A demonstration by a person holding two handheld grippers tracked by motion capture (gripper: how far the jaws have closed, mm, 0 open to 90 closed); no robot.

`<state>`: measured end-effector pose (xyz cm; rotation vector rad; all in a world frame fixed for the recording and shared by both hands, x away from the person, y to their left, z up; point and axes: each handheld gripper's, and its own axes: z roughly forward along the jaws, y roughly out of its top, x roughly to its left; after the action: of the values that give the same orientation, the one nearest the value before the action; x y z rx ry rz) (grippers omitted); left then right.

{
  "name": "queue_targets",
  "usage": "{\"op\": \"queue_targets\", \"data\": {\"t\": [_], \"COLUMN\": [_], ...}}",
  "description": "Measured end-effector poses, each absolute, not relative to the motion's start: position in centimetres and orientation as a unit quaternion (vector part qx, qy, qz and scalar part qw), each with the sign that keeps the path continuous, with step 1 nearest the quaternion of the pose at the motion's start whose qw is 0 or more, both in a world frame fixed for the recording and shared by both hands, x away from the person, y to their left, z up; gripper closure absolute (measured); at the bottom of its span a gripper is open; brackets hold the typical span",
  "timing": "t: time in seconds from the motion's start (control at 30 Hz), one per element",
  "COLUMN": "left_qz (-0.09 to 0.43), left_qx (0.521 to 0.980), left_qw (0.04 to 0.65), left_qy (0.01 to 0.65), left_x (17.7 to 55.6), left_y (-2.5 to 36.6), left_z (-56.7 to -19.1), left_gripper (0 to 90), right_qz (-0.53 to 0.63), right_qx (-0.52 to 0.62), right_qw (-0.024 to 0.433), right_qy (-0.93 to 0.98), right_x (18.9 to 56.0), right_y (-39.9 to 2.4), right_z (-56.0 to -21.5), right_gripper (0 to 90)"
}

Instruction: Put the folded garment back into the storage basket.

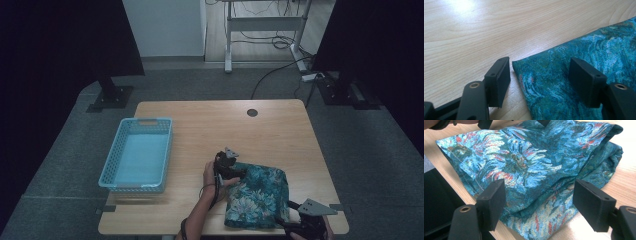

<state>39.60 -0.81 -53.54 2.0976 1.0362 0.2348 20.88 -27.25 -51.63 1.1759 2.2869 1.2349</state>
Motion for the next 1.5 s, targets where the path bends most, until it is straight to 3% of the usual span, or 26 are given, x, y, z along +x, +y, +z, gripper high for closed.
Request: {"op": "queue_targets", "data": {"t": [0.53, 0.83, 1.13, 1.5], "left_qz": [0.115, 0.134, 0.127, 0.1], "left_qx": [0.829, 0.845, 0.846, 0.84], "left_qw": [0.387, 0.375, 0.39, 0.406], "left_qy": [0.386, 0.358, 0.34, 0.345], "left_x": [39.8, 39.2, 38.5, 38.3], "left_y": [-1.4, -2.1, -2.4, -2.1], "left_z": [-53.9, -53.8, -53.9, -53.5], "left_gripper": [32.1, 47.7, 72.7, 80.6], "right_qz": [0.425, 0.426, 0.434, 0.429], "right_qx": [0.41, 0.409, 0.403, 0.408], "right_qw": [0.146, 0.148, 0.157, 0.155], "right_qy": [0.794, 0.794, 0.79, 0.791], "right_x": [20.9, 20.8, 20.7, 20.8], "right_y": [-27.3, -27.3, -27.3, -27.5], "right_z": [-51.7, -51.7, -51.5, -51.6], "right_gripper": [27.1, 27.1, 27.1, 27.1]}}
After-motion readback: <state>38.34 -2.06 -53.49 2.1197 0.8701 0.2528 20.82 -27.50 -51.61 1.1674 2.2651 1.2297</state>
